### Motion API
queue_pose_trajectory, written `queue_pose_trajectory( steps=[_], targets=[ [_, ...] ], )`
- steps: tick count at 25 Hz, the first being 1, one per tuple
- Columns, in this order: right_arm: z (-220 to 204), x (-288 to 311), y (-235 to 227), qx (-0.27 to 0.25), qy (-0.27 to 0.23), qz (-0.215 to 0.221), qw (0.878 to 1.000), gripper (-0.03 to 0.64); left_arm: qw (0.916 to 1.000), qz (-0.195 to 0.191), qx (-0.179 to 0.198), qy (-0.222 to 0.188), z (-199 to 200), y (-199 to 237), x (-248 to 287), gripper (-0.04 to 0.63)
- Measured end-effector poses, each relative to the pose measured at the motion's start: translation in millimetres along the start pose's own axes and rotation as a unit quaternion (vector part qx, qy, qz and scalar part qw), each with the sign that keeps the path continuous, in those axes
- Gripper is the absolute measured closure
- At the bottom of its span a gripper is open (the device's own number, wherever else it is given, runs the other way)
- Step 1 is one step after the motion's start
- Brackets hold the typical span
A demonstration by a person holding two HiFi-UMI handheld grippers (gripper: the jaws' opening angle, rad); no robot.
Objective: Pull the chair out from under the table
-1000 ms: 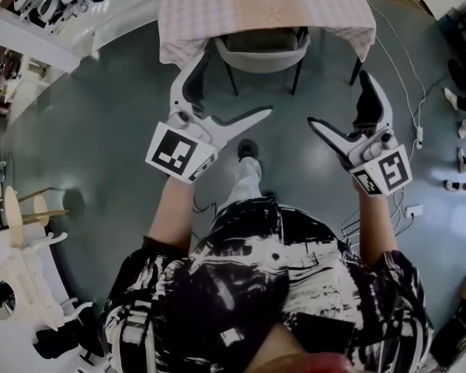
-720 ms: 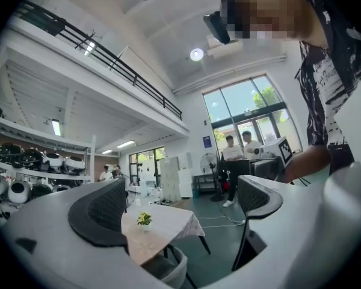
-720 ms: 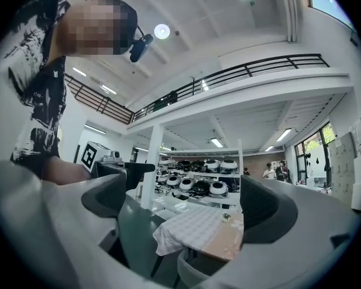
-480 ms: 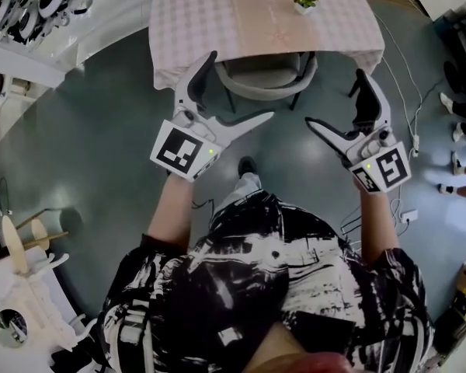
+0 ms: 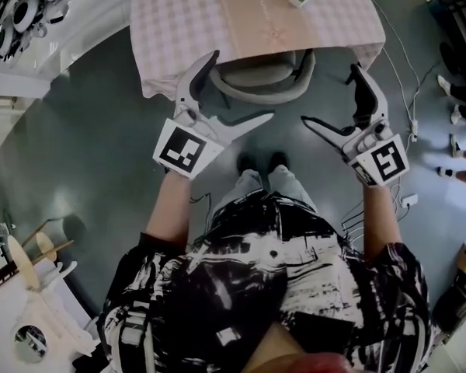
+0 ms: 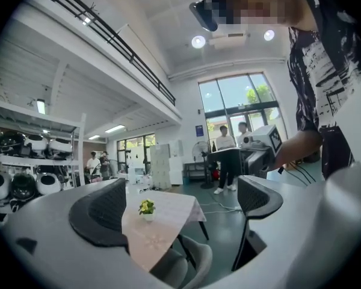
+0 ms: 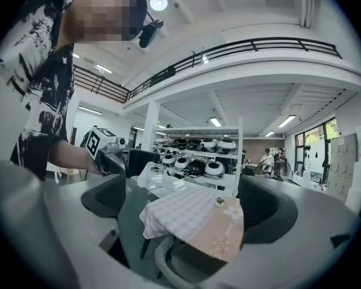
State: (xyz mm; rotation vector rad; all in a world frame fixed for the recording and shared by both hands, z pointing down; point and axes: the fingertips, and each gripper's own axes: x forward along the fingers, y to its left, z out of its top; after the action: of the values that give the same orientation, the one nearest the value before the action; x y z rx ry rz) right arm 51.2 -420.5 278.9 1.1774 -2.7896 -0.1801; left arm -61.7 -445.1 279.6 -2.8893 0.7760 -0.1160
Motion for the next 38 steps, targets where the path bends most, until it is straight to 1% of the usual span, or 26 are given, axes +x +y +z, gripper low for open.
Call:
queue_pose_trajectory(
  steps=[2,4,5,6,7,8,9,10,12,13,15,17,18,20,22,24,25,27,31,34,35,36,37,38],
  targets=[
    [-15.3,5.6,-5.7,-0.003,0.017,0.015,1.000,0.046,0.9993,-0.008,0.017,0.033,-17.2,0.8,9.7,0.038],
    [-33.2,13.4,-8.8,-0.024,0.035,0.043,0.998,0.046,0.9957,-0.020,0.039,0.081,-41.9,-3.1,20.5,0.038],
    [-46.3,17.2,-8.9,-0.048,0.053,0.064,0.995,0.046,0.9917,-0.028,0.056,0.112,-58.4,-6.8,26.2,0.038],
    [-64.8,20.2,-8.2,-0.079,0.086,0.088,0.989,0.046,0.9853,-0.037,0.079,0.147,-77.8,-11.2,32.1,0.038],
    [-87.5,22.7,-7.0,-0.112,0.129,0.110,0.979,0.046,0.9764,-0.049,0.104,0.183,-99.4,-16.3,38.4,0.038],
    [-111.3,26.0,-5.1,-0.138,0.171,0.129,0.967,0.046,0.9657,-0.063,0.127,0.218,-122.1,-21.4,45.1,0.038],
    [-133.8,31.3,-2.2,-0.156,0.201,0.145,0.956,0.046,0.9545,-0.077,0.147,0.248,-144.7,-26.2,51.9,0.038],
    [-154.9,38.2,1.5,-0.171,0.219,0.162,0.947,0.046,0.9441,-0.090,0.160,0.274,-166.5,-30.5,59.0,0.038],
    [-196.5,52.6,9.6,-0.204,0.242,0.201,0.927,0.046,0.9262,-0.115,0.174,0.314,-207.3,-38.7,74.0,0.038],
    [-218.4,58.0,13.1,-0.225,0.260,0.222,0.913,0.046,0.9172,-0.128,0.179,0.332,-227.2,-42.5,81.0,0.038],
    [-261.7,65.4,19.8,-0.259,0.298,0.260,0.881,0.046,0.8967,-0.149,0.192,0.370,-267.8,-49.3,91.4,0.038],
    [-300.2,70.5,27.4,-0.274,0.327,0.292,0.856,0.046,0.8777,-0.165,0.197,0.404,-308.1,-55.2,96.6,0.040],
    [-317.9,72.8,30.5,-0.277,0.340,0.305,0.845,0.046,0.8707,-0.172,0.194,0.418,-326.6,-57.7,98.7,0.040],
    [-351.4,77.8,32.7,-0.283,0.364,0.325,0.825,0.046,0.8601,-0.183,0.186,0.439,-357.8,-60.5,104.1,0.040],
    [-381.1,82.4,32.7,-0.289,0.387,0.341,0.807,0.048,0.8470,-0.196,0.187,0.457,-383.2,-61.6,108.0,0.040],
    [-404.2,86.9,35.1,-0.290,0.405,0.354,0.792,0.048,0.8326,-0.209,0.193,0.475,-406.3,-62.2,107.6,0.040],
    [-413.1,88.9,37.2,-0.290,0.412,0.360,0.786,0.046,0.8267,-0.214,0.194,0.483,-416.7,-62.3,106.1,0.040],
    [-425.2,93.0,42.5,-0.293,0.420,0.367,0.777,0.048,0.8187,-0.220,0.192,0.495,-432.7,-62.5,101.8,0.040],
    [-432.3,95.7,57.0,-0.296,0.431,0.382,0.762,0.048,0.8135,-0.225,0.189,0.502,-443.2,-65.8,93.4,0.041],
    [-452.5,93.9,49.9,-0.303,0.433,0.388,0.755,0.048,0.8063,-0.232,0.190,0.510,-461.8,-73.4,105.8,0.047],
    [-461.2,95.3,46.0,-0.310,0.434,0.389,0.751,0.048,0.8044,-0.232,0.193,0.512,-469.8,-73.3,110.7,0.059],
    [-468.7,96.1,43.4,-0.318,0.435,0.391,0.746,0.056,0.8024,-0.231,0.196,0.514,-476.4,-72.2,113.5,0.089],
    [-474.2,95.9,42.2,-0.325,0.438,0.393,0.740,0.081,0.8002,-0.228,0.202,0.517,-480.9,-70.5,114.5,0.118],
    [-477.4,95.0,42.0,-0.333,0.440,0.395,0.735,0.135,0.7981,-0.225,0.210,0.518,-483.2,-68.4,114.6,0.156]
  ],
)
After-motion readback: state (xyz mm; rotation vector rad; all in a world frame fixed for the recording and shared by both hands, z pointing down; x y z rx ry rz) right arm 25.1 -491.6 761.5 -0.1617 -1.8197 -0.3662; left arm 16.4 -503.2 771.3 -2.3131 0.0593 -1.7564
